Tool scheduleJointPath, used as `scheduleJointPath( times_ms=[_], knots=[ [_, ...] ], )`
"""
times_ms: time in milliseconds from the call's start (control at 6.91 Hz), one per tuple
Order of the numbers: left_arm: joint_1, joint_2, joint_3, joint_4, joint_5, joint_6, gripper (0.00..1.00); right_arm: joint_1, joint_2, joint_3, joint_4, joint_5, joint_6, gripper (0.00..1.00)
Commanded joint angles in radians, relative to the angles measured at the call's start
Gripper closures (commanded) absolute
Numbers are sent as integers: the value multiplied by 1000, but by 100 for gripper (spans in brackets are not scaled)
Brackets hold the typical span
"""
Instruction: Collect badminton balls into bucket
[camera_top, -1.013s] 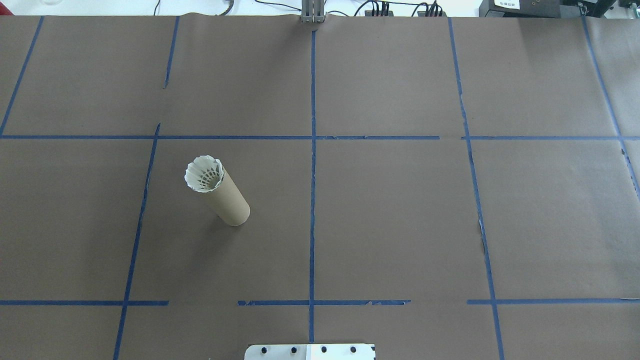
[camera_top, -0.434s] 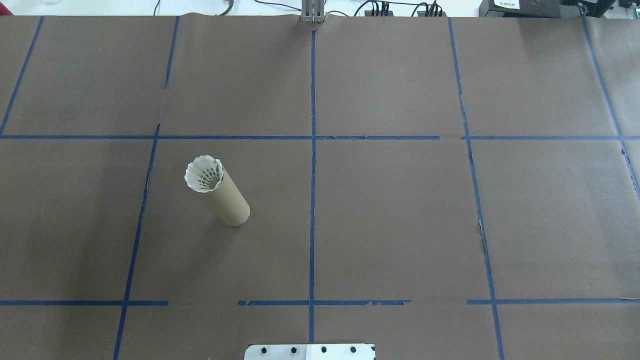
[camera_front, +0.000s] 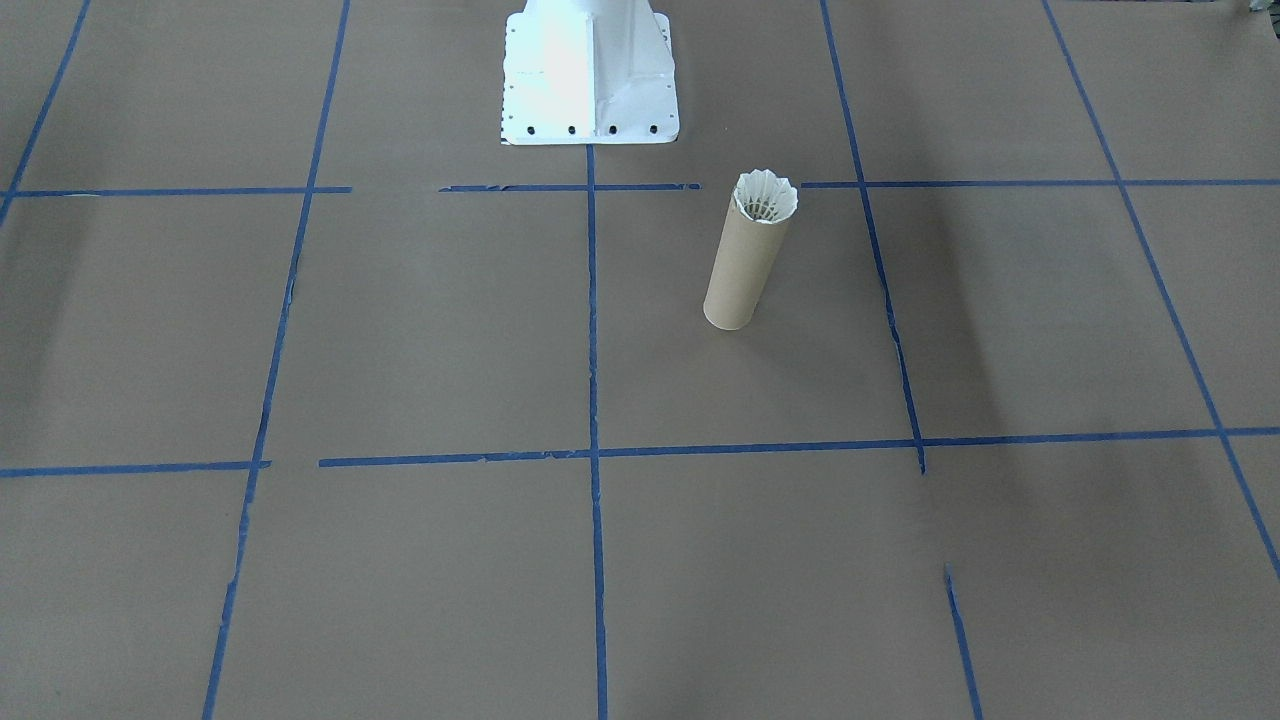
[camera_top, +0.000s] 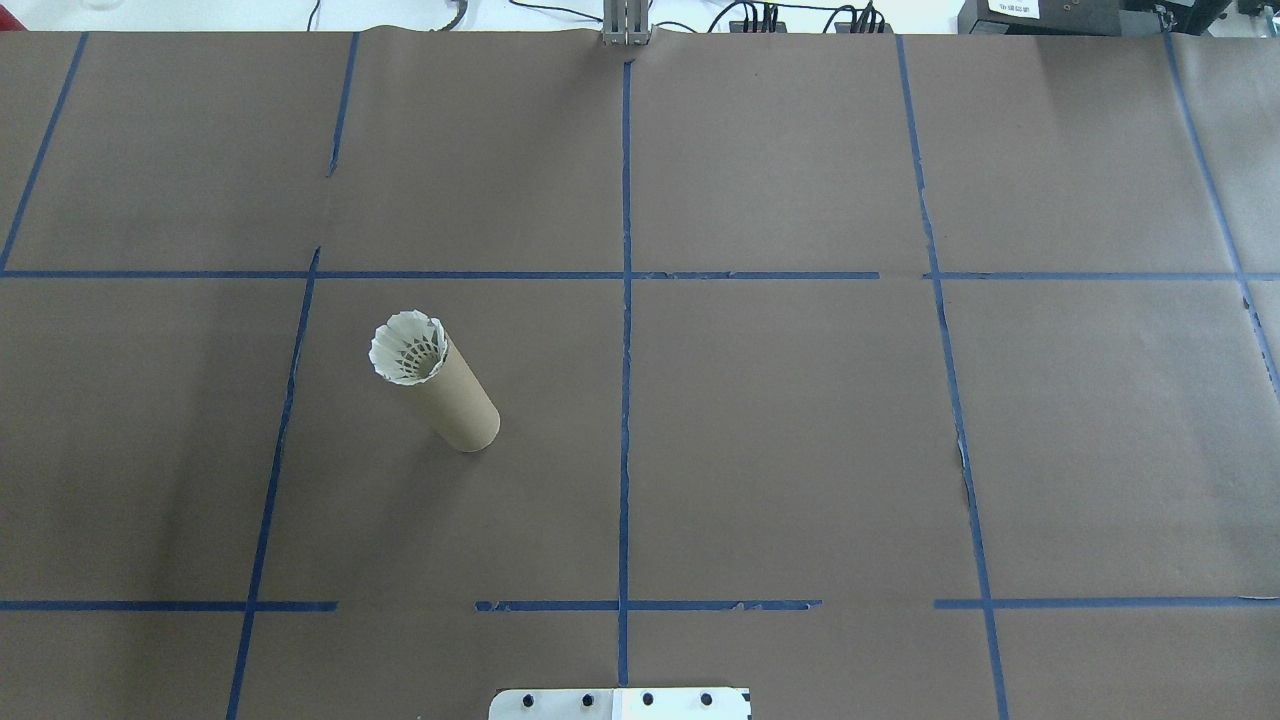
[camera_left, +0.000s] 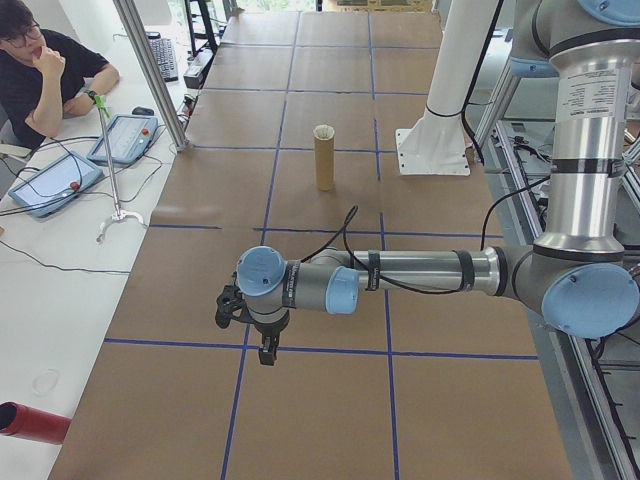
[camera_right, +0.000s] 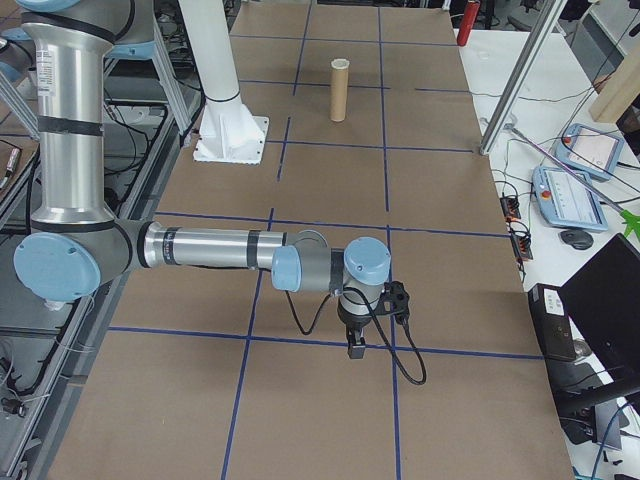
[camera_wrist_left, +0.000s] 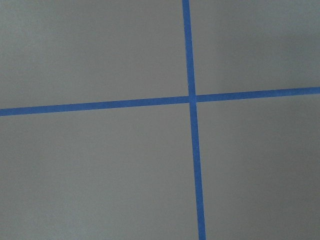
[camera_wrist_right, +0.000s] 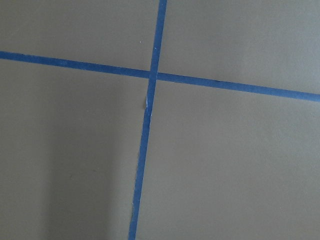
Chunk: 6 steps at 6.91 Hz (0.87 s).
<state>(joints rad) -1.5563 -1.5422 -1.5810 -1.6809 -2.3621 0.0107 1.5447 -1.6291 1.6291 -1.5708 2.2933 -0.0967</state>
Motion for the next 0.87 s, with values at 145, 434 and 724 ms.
scheduleJointPath(
  times_ms=[145, 434, 724],
  knots=[
    [-2, 43, -72, 0, 0, 9, 0, 0, 0, 0, 0, 0, 0, 0],
    [-2, 34, -70, -2, 3, 8, 0, 0, 0, 0, 0, 0, 0, 0],
    [-2, 31, -74, -2, 3, 8, 0, 0, 0, 0, 0, 0, 0, 0]
  ],
)
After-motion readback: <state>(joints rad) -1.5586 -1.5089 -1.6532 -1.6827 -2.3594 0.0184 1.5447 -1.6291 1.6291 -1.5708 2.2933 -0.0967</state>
